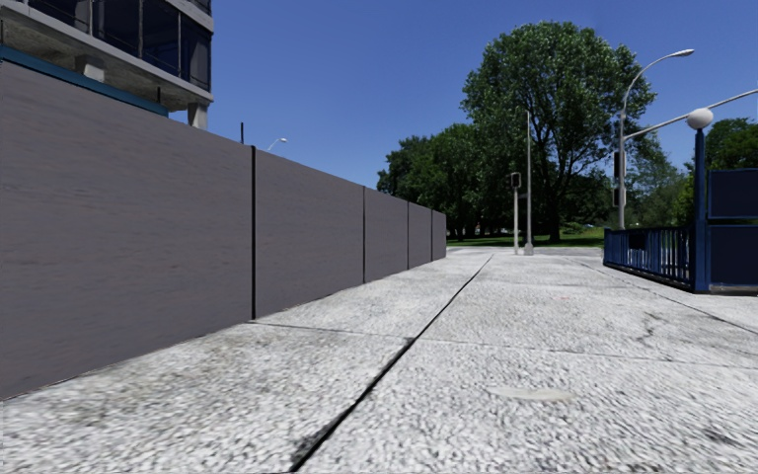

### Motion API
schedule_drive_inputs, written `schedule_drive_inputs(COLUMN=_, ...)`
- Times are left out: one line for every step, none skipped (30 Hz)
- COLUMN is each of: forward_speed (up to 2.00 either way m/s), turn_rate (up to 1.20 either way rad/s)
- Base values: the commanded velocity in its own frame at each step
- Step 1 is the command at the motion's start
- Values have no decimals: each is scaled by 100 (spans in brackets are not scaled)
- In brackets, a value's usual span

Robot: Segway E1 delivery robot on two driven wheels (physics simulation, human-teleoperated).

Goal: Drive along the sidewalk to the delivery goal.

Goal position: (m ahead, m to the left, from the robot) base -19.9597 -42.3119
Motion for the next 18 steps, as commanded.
schedule_drive_inputs(forward_speed=200, turn_rate=-17)
schedule_drive_inputs(forward_speed=200, turn_rate=-20)
schedule_drive_inputs(forward_speed=200, turn_rate=-21)
schedule_drive_inputs(forward_speed=200, turn_rate=-21)
schedule_drive_inputs(forward_speed=200, turn_rate=-21)
schedule_drive_inputs(forward_speed=200, turn_rate=-21)
schedule_drive_inputs(forward_speed=200, turn_rate=-21)
schedule_drive_inputs(forward_speed=200, turn_rate=-21)
schedule_drive_inputs(forward_speed=200, turn_rate=-21)
schedule_drive_inputs(forward_speed=200, turn_rate=-23)
schedule_drive_inputs(forward_speed=200, turn_rate=-23)
schedule_drive_inputs(forward_speed=200, turn_rate=-23)
schedule_drive_inputs(forward_speed=200, turn_rate=-25)
schedule_drive_inputs(forward_speed=200, turn_rate=-27)
schedule_drive_inputs(forward_speed=200, turn_rate=-27)
schedule_drive_inputs(forward_speed=200, turn_rate=-30)
schedule_drive_inputs(forward_speed=200, turn_rate=-35)
schedule_drive_inputs(forward_speed=200, turn_rate=-37)
